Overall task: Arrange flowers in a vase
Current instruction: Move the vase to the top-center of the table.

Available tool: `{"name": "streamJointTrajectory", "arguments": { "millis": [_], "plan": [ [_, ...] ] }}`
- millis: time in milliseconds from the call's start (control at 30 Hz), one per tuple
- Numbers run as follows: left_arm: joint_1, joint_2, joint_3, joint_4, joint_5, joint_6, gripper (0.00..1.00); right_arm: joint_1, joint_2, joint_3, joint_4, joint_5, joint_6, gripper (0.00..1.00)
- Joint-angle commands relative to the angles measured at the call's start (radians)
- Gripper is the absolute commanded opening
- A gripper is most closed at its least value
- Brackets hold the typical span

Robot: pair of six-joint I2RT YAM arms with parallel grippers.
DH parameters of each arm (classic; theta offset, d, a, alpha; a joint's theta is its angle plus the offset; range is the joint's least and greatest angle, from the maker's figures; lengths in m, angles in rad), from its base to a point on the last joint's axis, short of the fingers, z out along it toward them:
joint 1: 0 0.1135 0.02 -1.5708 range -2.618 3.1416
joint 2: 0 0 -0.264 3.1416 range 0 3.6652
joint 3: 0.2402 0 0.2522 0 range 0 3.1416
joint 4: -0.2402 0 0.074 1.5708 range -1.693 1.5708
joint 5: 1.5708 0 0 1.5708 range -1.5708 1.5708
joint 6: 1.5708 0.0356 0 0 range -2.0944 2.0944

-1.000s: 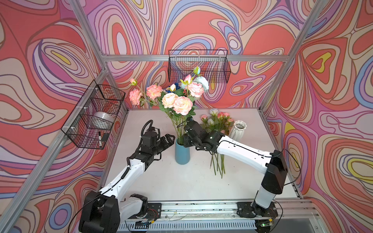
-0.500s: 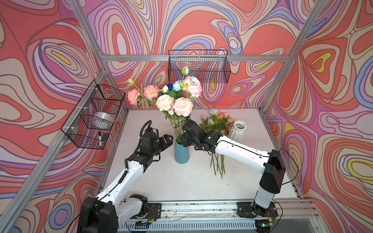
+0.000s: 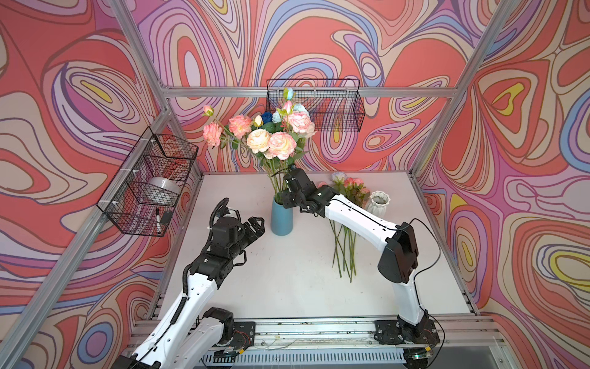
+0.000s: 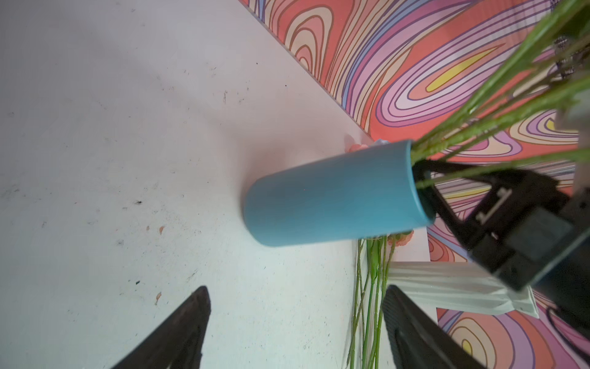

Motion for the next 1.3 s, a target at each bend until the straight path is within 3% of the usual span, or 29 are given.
{"name": "streamJointTrajectory", "arguments": {
  "millis": [0, 167, 267, 333, 433, 500, 800, 1267],
  "plan": [
    [-0.001, -0.032, -0.031, -0.069, 0.028, -0.017, 0.87, -0.041, 0.133, 0.152, -0.054, 0.032, -0.052, 0.00],
    [-0.001, -0.059, -0.024, -0.100, 0.045, -0.002, 0.87, -0.054, 0.291, 0.409, -0.156, 0.034, -0.069, 0.00],
    [-0.002, -0.062, -0.020, -0.107, 0.043, 0.003, 0.87, -0.058, 0.333, 0.468, -0.166, 0.029, -0.072, 0.00],
    [-0.001, -0.054, -0.016, -0.103, 0.047, 0.005, 0.87, -0.059, 0.334, 0.461, -0.148, 0.021, -0.074, 0.00],
    [-0.002, -0.035, -0.002, -0.105, 0.054, 0.012, 0.87, -0.059, 0.309, 0.408, -0.098, 0.012, -0.072, 0.19],
    [-0.002, -0.029, 0.000, -0.103, 0.057, 0.012, 0.86, -0.059, 0.293, 0.382, -0.070, 0.011, -0.069, 0.25],
    [-0.001, -0.037, 0.005, -0.108, 0.049, 0.014, 0.87, -0.059, 0.277, 0.383, -0.019, -0.033, -0.065, 0.42],
    [-0.001, -0.050, 0.021, -0.115, 0.043, 0.017, 0.92, -0.059, 0.058, 0.127, 0.170, -0.072, -0.046, 0.53]
  ]
}}
